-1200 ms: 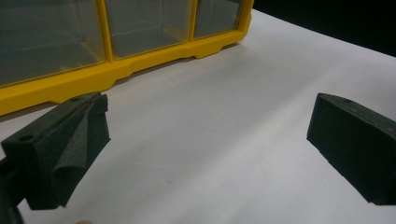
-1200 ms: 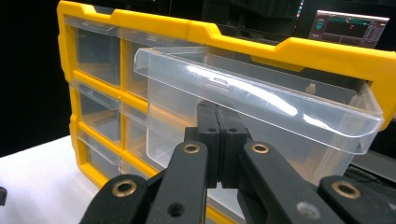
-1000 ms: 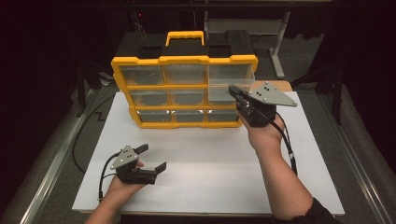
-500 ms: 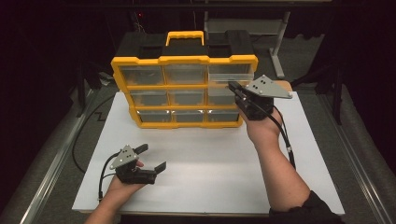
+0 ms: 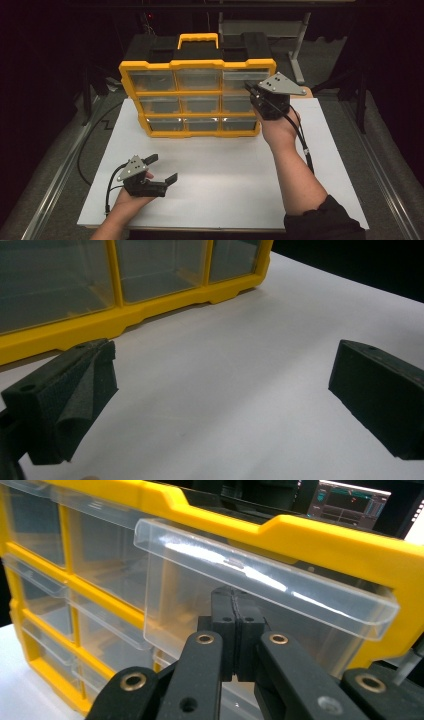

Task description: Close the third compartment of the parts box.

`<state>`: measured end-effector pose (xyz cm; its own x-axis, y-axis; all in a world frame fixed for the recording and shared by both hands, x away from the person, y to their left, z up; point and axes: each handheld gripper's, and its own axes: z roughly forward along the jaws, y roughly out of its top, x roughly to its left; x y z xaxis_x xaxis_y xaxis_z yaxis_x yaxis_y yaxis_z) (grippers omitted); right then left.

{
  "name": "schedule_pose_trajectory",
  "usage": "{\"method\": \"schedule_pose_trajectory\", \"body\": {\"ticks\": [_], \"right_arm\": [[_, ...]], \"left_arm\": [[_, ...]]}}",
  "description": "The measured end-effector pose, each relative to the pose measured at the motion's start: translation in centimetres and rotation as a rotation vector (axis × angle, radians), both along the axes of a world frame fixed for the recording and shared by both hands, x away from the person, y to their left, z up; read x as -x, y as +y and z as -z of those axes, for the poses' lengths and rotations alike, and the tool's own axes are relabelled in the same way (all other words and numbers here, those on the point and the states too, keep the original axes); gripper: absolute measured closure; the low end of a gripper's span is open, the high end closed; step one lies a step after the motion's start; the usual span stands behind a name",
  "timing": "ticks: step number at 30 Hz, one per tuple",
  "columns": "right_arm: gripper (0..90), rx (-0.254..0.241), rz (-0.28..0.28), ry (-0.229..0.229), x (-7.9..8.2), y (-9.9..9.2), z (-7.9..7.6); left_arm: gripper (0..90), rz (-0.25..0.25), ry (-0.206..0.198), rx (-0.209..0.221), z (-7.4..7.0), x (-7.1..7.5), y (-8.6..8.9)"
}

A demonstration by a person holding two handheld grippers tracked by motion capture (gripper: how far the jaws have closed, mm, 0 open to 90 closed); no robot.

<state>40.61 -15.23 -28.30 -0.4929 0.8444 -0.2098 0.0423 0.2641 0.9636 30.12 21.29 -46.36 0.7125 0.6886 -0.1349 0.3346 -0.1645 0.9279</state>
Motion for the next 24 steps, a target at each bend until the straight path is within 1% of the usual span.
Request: {"method": "schedule_pose_trajectory", "body": {"ticks": [11,18,21,24], "right_arm": [[90.0,0.015,0.029,0.015,-1.3,0.3,-0.2],[90.0,0.009,0.044,0.027,-2.2,0.2,0.1],[90.0,0.008,0.045,0.027,-2.3,0.3,0.3],[90.0,0.027,0.045,0.031,-2.2,0.6,0.5]], "left_arm": [[0.2,0.001,0.003,0.002,0.0,-0.1,0.0],[0.2,0.0,0.0,0.003,0.0,-0.1,0.1],[0.2,0.002,0.001,0.004,0.0,-0.1,0.0],[0.2,-0.001,0.003,0.006,0.1,-0.1,0.1]]}}
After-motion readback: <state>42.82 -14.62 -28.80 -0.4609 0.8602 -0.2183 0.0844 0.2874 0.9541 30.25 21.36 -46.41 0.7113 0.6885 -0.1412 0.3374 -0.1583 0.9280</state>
